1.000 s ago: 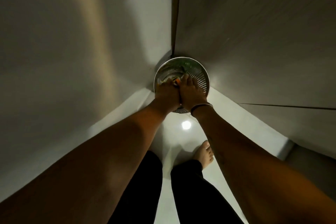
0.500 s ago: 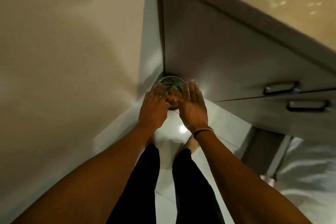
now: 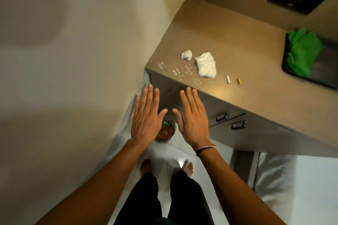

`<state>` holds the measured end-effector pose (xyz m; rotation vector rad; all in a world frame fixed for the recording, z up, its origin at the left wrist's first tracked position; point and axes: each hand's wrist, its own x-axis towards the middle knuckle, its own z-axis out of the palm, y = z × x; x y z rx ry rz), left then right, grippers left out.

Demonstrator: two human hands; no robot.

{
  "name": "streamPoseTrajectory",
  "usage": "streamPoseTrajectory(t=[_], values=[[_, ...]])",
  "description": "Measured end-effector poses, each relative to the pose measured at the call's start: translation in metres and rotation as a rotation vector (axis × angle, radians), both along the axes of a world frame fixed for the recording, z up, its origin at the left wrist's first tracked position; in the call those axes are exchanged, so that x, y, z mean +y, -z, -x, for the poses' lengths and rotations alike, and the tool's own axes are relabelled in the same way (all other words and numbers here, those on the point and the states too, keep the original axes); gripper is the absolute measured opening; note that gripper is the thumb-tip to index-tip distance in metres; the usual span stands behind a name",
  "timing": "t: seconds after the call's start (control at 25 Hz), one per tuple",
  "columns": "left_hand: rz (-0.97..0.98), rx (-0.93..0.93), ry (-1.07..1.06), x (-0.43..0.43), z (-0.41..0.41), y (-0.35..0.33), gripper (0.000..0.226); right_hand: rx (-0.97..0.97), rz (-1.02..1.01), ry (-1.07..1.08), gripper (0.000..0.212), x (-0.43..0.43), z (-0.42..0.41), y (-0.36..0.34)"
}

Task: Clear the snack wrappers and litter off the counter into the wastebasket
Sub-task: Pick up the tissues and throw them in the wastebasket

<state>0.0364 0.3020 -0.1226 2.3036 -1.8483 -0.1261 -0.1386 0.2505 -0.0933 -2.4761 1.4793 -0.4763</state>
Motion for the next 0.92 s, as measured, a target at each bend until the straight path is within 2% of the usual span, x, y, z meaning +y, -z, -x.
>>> streamPoseTrajectory(t=[0.16,0.24,0.32,0.4,0.48,0.56,0.64,0.72,0.8,0.92], values=[[0.149,0.02,0.06,-0.058,0.001,-0.059,0.08,-0.167,0.162,0.023,0.053,-0.035,0.001,-0.055],[0.199,0.062,0.095,-0.091,0.008,-0.081,0.073,-0.165,0.169,0.073,0.054,-0.061,0.003,-0.073],[0.234,0.096,0.156,-0.126,0.014,-0.097,0.06,-0.055,0.108,0.095,0.063,-0.091,0.005,-0.084],[0.175,0.116,0.205,-0.158,0.02,-0.106,0.059,0.084,-0.03,0.095,0.063,-0.122,0.007,-0.088],[0.07,0.09,0.236,-0.189,0.024,-0.1,0.056,0.177,-0.106,0.089,0.05,-0.155,0.007,-0.084],[0.031,0.001,0.259,-0.203,0.022,-0.099,0.042,0.252,-0.103,0.058,0.035,-0.168,0.004,-0.088],[0.056,-0.041,0.268,-0.21,0.018,-0.099,0.033,0.306,-0.107,0.048,0.033,-0.177,-0.001,-0.092],[0.095,0.006,0.243,-0.214,0.016,-0.094,0.031,0.32,-0.095,0.061,0.03,-0.188,-0.001,-0.09],[0.158,0.119,0.191,-0.205,0.017,-0.095,0.03,0.25,-0.038,0.07,0.03,-0.185,0.0,-0.092],[0.421,0.301,0.033,-0.161,0.013,-0.09,0.026,-0.084,0.129,0.039,0.038,-0.138,-0.004,-0.088]])
